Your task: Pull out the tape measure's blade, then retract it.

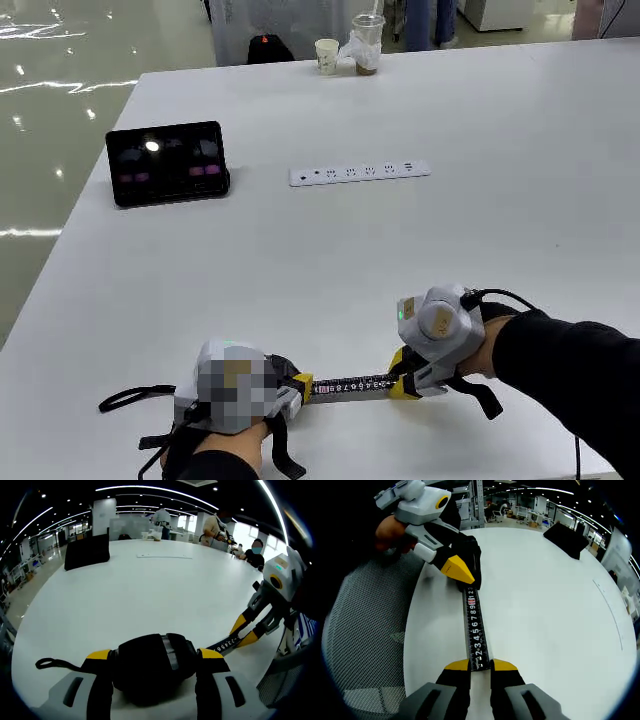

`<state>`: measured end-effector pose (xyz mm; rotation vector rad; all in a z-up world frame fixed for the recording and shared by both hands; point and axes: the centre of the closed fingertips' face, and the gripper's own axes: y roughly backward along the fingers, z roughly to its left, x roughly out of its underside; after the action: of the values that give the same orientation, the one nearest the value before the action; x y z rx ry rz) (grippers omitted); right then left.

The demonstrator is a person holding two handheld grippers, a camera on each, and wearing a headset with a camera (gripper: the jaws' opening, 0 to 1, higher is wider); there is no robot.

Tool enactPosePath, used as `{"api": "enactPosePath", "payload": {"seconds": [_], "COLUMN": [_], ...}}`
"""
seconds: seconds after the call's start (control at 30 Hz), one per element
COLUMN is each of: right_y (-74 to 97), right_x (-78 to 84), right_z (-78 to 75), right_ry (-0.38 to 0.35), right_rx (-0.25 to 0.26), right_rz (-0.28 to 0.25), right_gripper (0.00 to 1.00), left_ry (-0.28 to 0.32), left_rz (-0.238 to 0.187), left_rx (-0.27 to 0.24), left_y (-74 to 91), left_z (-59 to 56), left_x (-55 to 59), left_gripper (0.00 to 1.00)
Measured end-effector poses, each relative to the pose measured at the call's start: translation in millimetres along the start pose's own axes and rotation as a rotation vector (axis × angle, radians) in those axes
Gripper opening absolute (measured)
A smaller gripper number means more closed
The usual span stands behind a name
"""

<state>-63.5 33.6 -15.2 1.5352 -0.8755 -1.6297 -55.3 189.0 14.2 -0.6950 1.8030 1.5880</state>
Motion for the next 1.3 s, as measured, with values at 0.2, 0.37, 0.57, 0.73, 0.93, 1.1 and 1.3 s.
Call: {"api": "enactPosePath", "payload": {"seconds": [0.2,0.37,0.57,0.73,0.93,1.1,1.3], "right_y": [-1.1,-1.8,-2.9,-3.0,-4.5,-6.1,-7.7], "right_x": [-1.2,-3.2,-6.0,-7.0,-9.2,-11.0,-12.5], "right_z": [-0.3,-0.7,-1.1,-1.3,-1.7,-1.2,-1.3], "right_ry": [-0.001,-0.005,-0.007,-0.004,0.001,-0.004,-0.004], "right_rx": [-0.002,-0.004,-0.004,-0.004,-0.003,-0.003,-0.004], "right_rz": [0.002,-0.003,-0.006,-0.007,-0.009,-0.011,-0.016], "right_gripper": [0.12,0.12,0.12,0.12,0.12,0.12,0.12], "left_ry": [-0.001,-0.001,-0.001,-0.002,-0.003,-0.003,-0.003], "left_rz": [-0.001,0.001,0.003,0.003,0.004,0.006,0.007], "left_rx": [0.001,0.002,0.003,0.004,0.005,0.005,0.006], "left_y": [0.0,0.3,0.4,-0.1,-0.3,-0.2,0.1], "left_z": [0.2,0.1,-0.1,-0.5,-0.7,-0.8,-0.6], "left_x": [0.1,0.1,-0.2,-0.4,-0.5,-0.2,0.1], "left_gripper": [0.61,0.61,0.61,0.61,0.61,0.61,0.61]}}
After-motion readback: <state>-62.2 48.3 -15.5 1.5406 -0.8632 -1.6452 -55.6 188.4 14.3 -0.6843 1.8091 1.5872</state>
